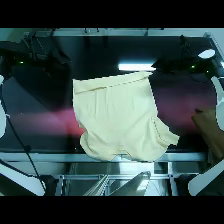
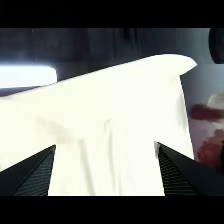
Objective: Fold the shirts.
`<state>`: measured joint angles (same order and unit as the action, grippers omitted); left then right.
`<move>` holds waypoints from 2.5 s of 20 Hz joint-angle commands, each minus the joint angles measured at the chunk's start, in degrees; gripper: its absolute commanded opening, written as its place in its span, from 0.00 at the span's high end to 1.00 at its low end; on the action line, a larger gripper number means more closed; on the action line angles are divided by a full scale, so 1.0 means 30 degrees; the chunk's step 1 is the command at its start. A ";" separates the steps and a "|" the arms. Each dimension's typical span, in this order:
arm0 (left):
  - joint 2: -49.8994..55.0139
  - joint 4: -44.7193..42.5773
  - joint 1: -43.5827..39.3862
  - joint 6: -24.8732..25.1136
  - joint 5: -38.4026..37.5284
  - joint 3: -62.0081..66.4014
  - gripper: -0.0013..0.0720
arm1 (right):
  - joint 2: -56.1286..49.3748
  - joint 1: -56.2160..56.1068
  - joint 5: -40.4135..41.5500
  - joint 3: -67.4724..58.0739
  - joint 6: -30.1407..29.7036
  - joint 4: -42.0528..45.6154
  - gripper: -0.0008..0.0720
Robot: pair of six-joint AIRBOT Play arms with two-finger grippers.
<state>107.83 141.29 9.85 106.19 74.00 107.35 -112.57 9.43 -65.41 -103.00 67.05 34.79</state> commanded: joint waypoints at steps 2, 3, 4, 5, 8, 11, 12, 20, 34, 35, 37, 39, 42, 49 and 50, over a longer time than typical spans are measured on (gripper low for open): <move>0.1071 -0.0117 0.1064 -0.2040 0.6113 0.1596 0.35 | -0.0765 0.2076 -0.1931 -0.0342 0.1421 0.1035 0.29; 0.0532 -0.0138 0.1056 -0.2033 0.6965 0.0408 0.55 | -0.0816 0.2346 -0.1916 -0.0357 0.1537 0.1443 0.29; -0.0306 -0.0321 0.0940 -0.1931 0.7380 -0.1435 0.58 | -0.0940 0.2470 -0.1923 -0.0423 0.1537 0.1756 0.29; -0.1421 -0.0765 0.0780 -0.1486 0.7402 -0.3752 0.58 | -0.1166 0.2499 -0.1851 -0.0495 0.1537 0.1872 0.29; -0.5246 -0.2608 0.0153 -0.0772 0.6076 -1.1817 0.58 | -0.2317 0.2222 -0.1843 -0.1486 0.1785 0.1858 0.29; -0.8451 -0.2565 -0.0634 -0.0772 0.3891 -1.9234 0.58 | -0.3432 0.1450 -0.1683 -0.2506 0.2251 0.1865 0.29; -0.9071 -0.2572 -0.0925 -0.0772 0.3198 -2.0903 0.58 | -0.3723 0.1158 -0.1479 -0.2805 0.2244 0.1858 0.29; -1.0761 -0.0692 -0.4896 -0.1056 -0.2761 -2.6002 0.00 | -0.4787 -0.0743 0.0109 -0.3679 0.2455 0.1858 0.29; -0.5377 -0.0605 -0.8706 -0.0852 -0.2667 -2.1872 0.96 | -0.5566 -0.1319 -0.2463 -0.3752 0.3818 0.1741 0.96; -0.5515 -0.0619 -0.8706 -0.0845 -0.2637 -2.1893 0.96 | -0.5486 -0.1304 -0.2506 -0.3767 0.3490 0.1501 0.96; -0.6280 -0.0758 -0.8408 -0.0831 -0.2667 -2.1886 0.96 | -0.5217 -0.1151 -0.2463 -0.4116 0.3308 0.1399 0.96; -0.7512 -0.0984 -0.7300 -0.0699 -0.2492 -2.1857 0.96 | -0.4663 -0.0576 -0.1902 -0.4248 0.3942 0.1443 0.97; -0.8735 -0.4481 -0.4248 -0.1428 -0.1282 -2.0210 0.96 | -0.3781 0.1129 -0.2397 -0.4240 0.5836 0.2834 0.97; -0.4007 -0.6761 -0.1290 -0.1916 -0.0459 -0.8728 0.96 | -0.0058 0.2127 -0.9413 0.1355 0.6637 0.8714 0.97; -0.2878 -0.6761 -0.1297 -0.1909 0.0015 -0.6798 0.96 | 0.1122 0.2069 -0.8867 0.3060 0.6368 0.8721 0.97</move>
<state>92.07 122.67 4.25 100.66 71.29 72.66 -115.98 15.51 -88.27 -103.83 85.93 55.00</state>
